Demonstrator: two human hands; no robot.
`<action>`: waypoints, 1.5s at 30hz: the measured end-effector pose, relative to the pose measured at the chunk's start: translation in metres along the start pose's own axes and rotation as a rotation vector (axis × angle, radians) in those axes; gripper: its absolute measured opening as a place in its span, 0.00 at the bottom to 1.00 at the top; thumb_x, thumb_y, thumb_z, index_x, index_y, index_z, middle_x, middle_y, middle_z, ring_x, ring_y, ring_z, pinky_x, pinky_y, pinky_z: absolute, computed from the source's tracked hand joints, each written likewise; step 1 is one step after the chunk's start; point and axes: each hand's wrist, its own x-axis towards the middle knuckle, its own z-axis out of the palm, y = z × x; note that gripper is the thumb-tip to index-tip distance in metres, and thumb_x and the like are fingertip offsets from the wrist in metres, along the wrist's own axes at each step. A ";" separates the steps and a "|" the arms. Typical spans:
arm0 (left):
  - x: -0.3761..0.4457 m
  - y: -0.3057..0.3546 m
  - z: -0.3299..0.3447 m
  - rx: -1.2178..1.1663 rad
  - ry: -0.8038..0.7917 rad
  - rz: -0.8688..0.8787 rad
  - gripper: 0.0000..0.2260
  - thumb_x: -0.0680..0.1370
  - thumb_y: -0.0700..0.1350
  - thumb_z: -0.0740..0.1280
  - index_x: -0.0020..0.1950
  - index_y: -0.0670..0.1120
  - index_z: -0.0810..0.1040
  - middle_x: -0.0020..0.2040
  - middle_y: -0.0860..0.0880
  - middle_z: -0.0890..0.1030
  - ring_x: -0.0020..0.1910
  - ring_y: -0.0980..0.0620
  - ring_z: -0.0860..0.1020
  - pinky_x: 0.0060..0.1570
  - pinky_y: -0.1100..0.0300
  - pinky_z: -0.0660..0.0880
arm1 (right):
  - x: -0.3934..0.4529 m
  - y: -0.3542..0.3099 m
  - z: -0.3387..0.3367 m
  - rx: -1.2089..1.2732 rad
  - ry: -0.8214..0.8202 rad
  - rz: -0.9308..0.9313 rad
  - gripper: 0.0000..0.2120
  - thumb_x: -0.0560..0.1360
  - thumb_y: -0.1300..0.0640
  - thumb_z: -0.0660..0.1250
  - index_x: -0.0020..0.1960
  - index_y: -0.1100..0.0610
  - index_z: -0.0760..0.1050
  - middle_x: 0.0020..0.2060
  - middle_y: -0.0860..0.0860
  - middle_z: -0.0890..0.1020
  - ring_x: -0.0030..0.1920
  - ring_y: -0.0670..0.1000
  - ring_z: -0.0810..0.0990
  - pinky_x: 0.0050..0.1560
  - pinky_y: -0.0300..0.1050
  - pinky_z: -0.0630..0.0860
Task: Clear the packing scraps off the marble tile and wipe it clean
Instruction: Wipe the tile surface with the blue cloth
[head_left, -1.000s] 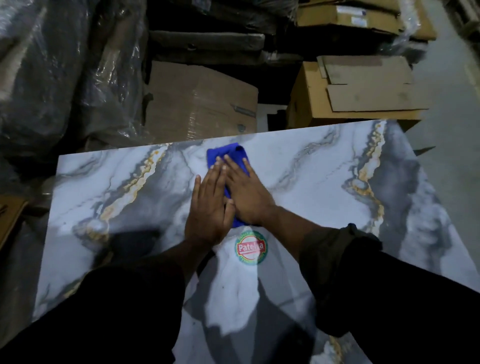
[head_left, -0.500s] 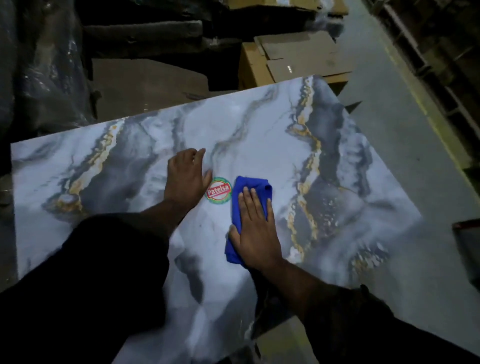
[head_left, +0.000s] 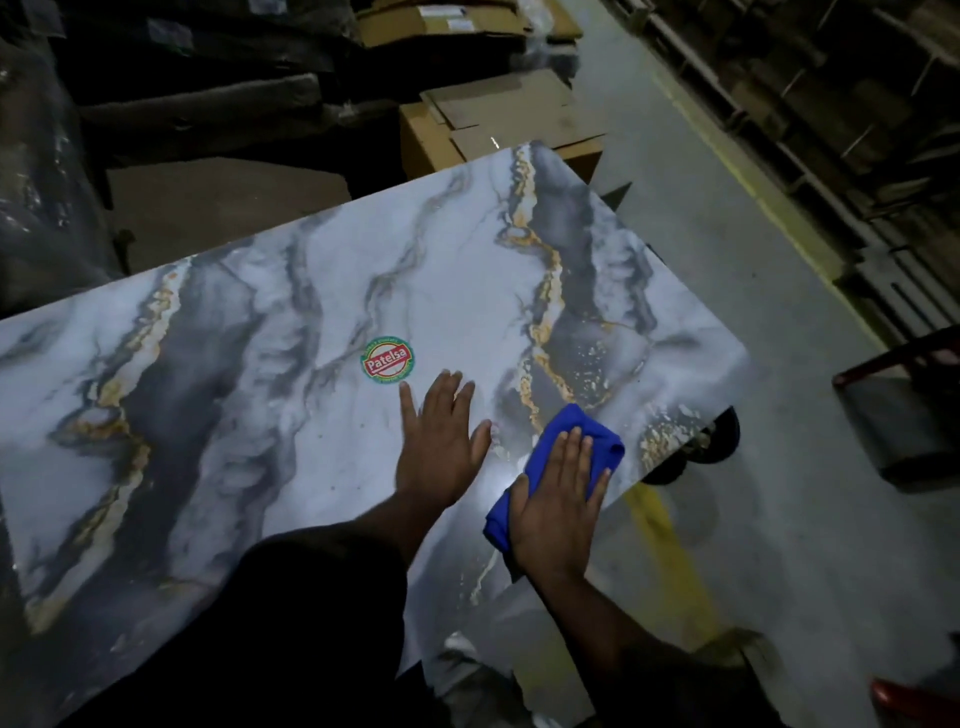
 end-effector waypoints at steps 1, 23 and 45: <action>0.000 0.000 0.001 0.004 -0.006 -0.002 0.28 0.84 0.59 0.50 0.77 0.45 0.69 0.78 0.44 0.68 0.80 0.46 0.62 0.75 0.31 0.52 | 0.004 -0.003 0.000 0.003 0.000 0.028 0.36 0.83 0.42 0.51 0.82 0.63 0.44 0.82 0.58 0.48 0.82 0.58 0.45 0.79 0.63 0.46; 0.005 -0.002 0.014 -0.071 0.159 0.080 0.27 0.80 0.51 0.60 0.76 0.38 0.70 0.77 0.42 0.70 0.78 0.45 0.66 0.73 0.28 0.54 | 0.125 -0.030 -0.016 0.122 0.008 -0.572 0.36 0.81 0.45 0.53 0.83 0.59 0.47 0.82 0.54 0.48 0.82 0.52 0.42 0.80 0.60 0.45; 0.027 0.002 0.009 -0.033 0.268 0.024 0.16 0.76 0.46 0.66 0.61 0.43 0.81 0.61 0.48 0.81 0.63 0.46 0.79 0.64 0.42 0.68 | 0.105 0.030 -0.016 0.110 -0.074 -0.629 0.41 0.74 0.45 0.54 0.82 0.60 0.50 0.82 0.55 0.49 0.82 0.54 0.45 0.78 0.65 0.54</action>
